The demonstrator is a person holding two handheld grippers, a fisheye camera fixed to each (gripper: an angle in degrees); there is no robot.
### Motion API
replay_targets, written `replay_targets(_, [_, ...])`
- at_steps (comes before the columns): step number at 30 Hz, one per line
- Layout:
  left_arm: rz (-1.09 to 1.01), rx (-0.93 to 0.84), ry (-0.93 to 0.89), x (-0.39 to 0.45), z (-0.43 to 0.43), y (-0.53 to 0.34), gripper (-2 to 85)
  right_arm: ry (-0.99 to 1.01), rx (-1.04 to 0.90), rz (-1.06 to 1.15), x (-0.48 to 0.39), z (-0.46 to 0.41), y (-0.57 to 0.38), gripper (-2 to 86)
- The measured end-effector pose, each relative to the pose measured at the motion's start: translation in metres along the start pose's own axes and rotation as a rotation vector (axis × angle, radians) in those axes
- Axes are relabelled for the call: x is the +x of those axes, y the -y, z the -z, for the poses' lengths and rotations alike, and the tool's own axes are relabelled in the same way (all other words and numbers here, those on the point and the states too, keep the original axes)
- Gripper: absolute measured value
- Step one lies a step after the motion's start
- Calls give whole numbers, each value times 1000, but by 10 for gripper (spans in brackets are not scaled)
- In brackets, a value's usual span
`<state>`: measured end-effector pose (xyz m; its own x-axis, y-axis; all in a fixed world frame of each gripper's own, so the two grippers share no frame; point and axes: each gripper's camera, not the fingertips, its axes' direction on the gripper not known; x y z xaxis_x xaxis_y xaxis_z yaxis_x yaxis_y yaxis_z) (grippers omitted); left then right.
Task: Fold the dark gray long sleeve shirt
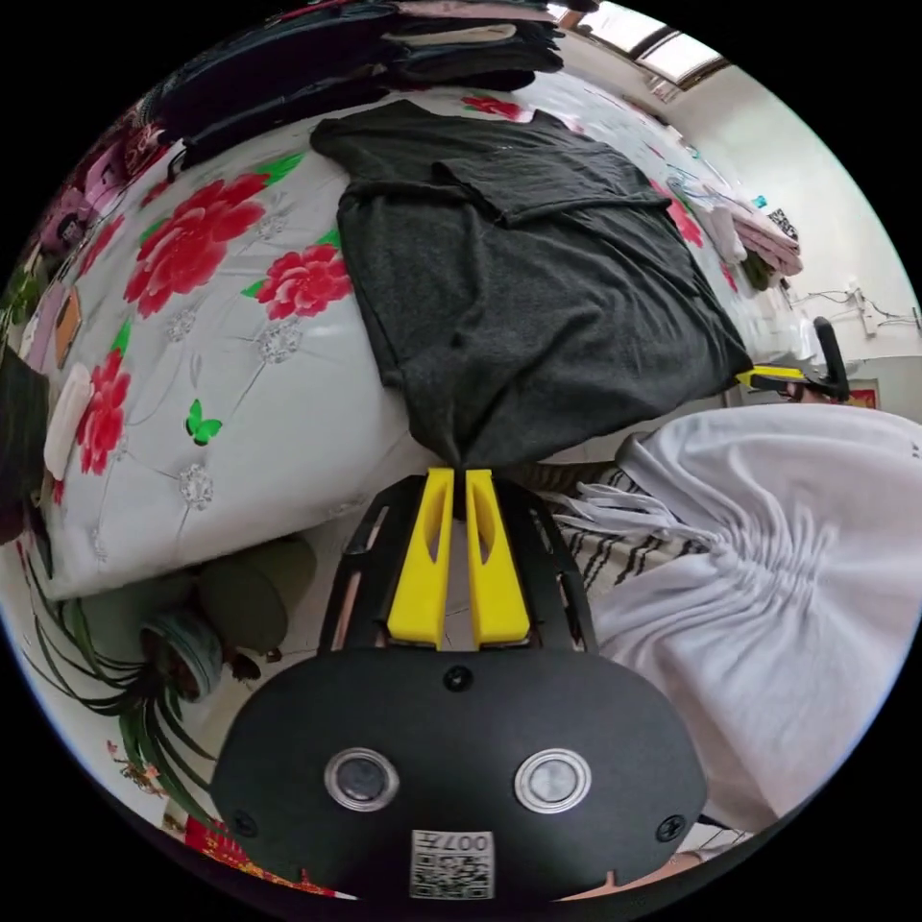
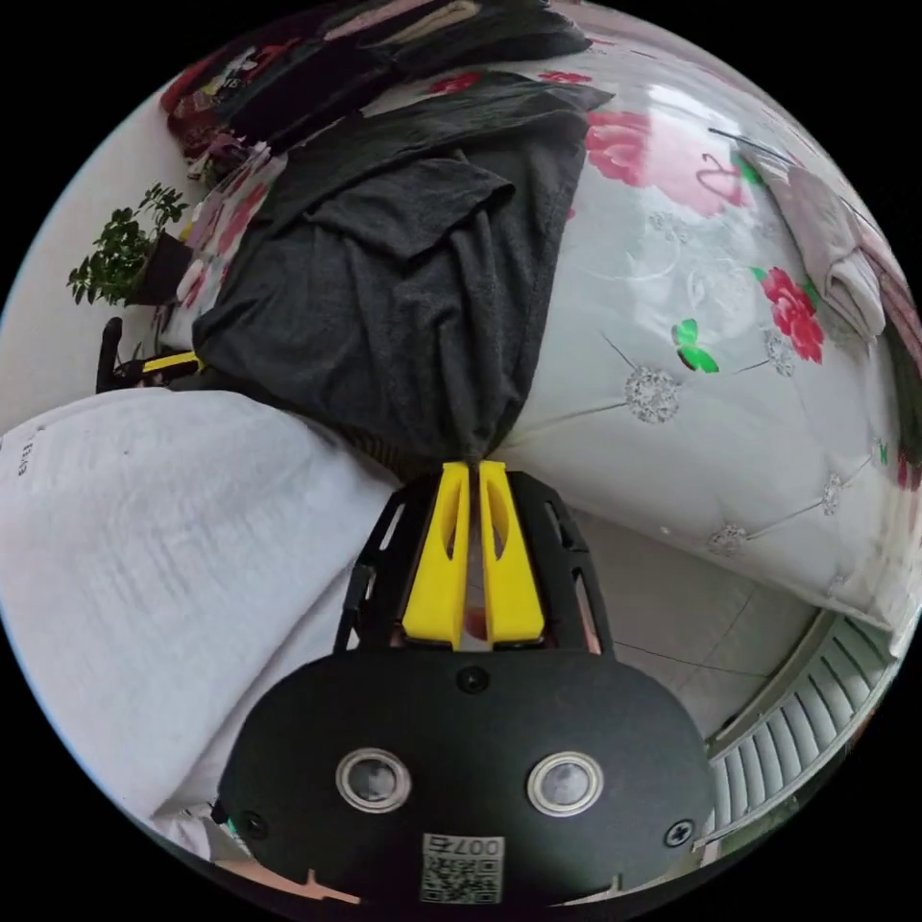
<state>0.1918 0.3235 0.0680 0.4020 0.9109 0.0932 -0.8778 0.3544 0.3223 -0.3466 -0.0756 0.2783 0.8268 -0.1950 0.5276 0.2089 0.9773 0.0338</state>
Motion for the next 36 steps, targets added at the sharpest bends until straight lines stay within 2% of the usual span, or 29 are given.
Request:
replay_targets(6, [38, 201, -497, -73, 44, -1, -3, 462, 270, -121, 60, 64, -11, 0])
replay_targets(8, [44, 302, -754, -108, 59, 21, 1, 531, 355, -138, 73, 86, 1, 0])
replay_targets(10, [67, 410, -896, -133, 69, 47, 9, 608, 477, -190, 87, 114, 31, 2])
replay_targets(12, [205, 531, -936, -159, 74, 72, 14, 656, 590, -266, 94, 130, 55, 6])
replay_targets(14, [466, 692, -882, -183, 71, 89, 51, 613, 668, -322, 94, 140, 75, 12])
replay_targets(17, [611, 752, -841, -190, 64, 98, 80, 472, 647, -360, 83, 137, 98, 21])
replay_targets(19, [601, 719, -750, -184, 64, 101, 84, 381, 582, -321, 71, 123, 103, 25])
replay_targets(23, [501, 524, -453, -162, 54, 106, 88, 232, 480, -290, 62, 97, 102, 30])
replay_targets(30, [362, 284, -226, -124, 23, 146, 73, 70, 314, -186, 36, 57, 140, 34])
replay_targets(32, [345, 192, -90, -114, 17, 161, 31, 41, 243, -171, 29, 46, 153, 25])
replay_targets(36, [254, 133, -85, -106, 19, 170, -1, -52, 122, -110, 17, 41, 157, 4])
